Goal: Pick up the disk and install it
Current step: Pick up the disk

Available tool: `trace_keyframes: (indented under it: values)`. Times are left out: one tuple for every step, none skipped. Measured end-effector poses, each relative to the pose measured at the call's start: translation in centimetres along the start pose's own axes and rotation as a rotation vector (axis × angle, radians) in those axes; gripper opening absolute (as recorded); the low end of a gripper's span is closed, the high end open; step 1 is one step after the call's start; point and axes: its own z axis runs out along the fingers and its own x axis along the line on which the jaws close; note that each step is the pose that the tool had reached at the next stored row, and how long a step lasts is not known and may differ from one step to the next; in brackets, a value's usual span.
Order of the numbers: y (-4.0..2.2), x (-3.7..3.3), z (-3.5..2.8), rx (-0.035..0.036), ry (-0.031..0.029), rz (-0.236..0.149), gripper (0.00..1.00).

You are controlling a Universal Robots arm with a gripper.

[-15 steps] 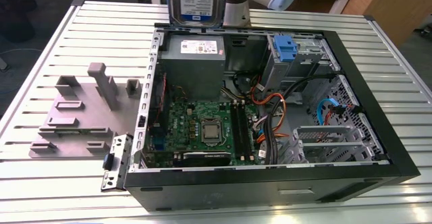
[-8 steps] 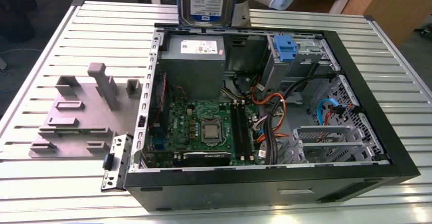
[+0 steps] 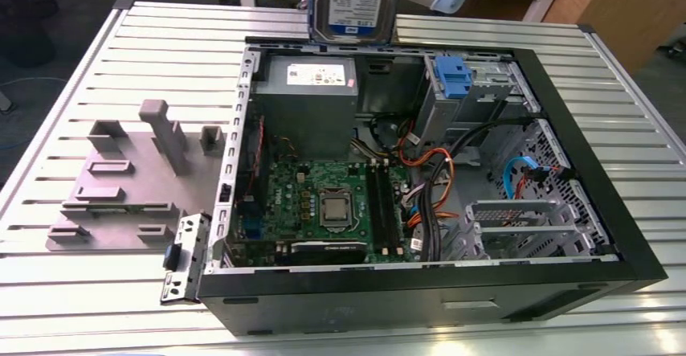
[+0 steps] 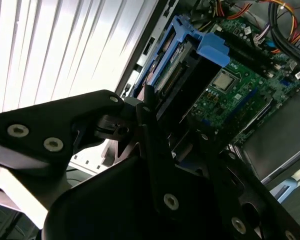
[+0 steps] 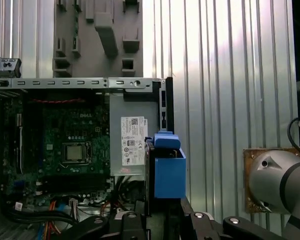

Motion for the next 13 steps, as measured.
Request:
trace_keyframes:
  values:
    - [-0.35,-0.03,-0.01,0.0000,0.0001,0.000,0.35]
    - [-0.68,-0.06,-0.02,0.0000,0.0001,0.000,0.35]
    - [-0.99,-0.08,-0.02,0.0000,0.0000,0.000,0.35]
    - [-1.29,-0.11,-0.03,0.0000,0.0000,0.000,0.35]
    - [-1.59,-0.14,-0.04,0.0000,0.0001,0.000,0.35]
    - [-1.87,-0.17,-0.04,0.0000,0.0000,0.000,0.35]
    - [-2.15,-0.19,-0.05,-0.0001,0.0000,0.000,0.35]
    - [-2.44,-0.22,-0.06,0.0000,0.0001,0.000,0.35]
    - [-2.69,-0.24,-0.06,0.0000,0.0002,0.000,0.35]
    - [-2.94,-0.24,-0.06,-0.0001,0.0005,0.000,0.35]
    - [-3.18,-0.25,-0.06,0.0000,0.0005,0.000,0.35]
    - [-3.42,-0.26,-0.06,0.0000,0.0006,0.000,0.35]
    - [-3.67,-0.27,-0.07,0.0000,0.0009,0.000,0.35]
